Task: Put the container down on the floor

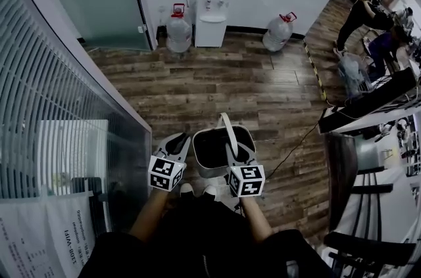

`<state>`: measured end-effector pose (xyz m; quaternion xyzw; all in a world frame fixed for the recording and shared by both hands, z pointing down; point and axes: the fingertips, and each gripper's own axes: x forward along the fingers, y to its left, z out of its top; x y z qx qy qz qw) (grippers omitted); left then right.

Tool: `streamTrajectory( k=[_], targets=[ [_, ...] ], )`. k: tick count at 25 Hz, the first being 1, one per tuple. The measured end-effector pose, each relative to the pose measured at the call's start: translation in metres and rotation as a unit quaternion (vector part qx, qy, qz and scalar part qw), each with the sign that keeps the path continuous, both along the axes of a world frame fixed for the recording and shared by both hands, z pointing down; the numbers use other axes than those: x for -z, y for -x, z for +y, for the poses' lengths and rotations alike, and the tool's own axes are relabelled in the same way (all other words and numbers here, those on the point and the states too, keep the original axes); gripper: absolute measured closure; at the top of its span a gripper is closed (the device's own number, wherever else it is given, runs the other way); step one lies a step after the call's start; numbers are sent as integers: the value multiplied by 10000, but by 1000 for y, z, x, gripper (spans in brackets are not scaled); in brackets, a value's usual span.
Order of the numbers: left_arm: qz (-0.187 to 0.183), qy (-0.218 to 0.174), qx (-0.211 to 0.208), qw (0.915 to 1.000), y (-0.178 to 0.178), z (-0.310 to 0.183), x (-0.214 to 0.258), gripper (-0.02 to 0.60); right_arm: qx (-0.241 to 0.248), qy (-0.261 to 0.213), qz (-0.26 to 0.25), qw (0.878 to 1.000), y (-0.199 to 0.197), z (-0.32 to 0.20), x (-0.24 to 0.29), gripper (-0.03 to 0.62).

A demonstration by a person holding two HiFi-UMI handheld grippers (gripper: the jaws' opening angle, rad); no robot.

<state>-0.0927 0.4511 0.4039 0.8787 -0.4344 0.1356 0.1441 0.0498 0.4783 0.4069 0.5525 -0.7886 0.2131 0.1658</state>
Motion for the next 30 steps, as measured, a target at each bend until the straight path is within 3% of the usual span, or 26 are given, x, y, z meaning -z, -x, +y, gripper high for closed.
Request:
streamTrajectory(
  k=[10,17,30],
  targets=[
    [-219,-7,173,9996,-30,17,1,523,286,-89,-62,9995,-18,8,-5,530],
    [-298,23,157,9994,-47,17,-1,523,229,16,-180,9996,-32,9,-12,530],
    [-181,77,-181,9996,-67,-55,-10,523,-138,143,0,9998,-49,-47,-18,530]
  ],
)
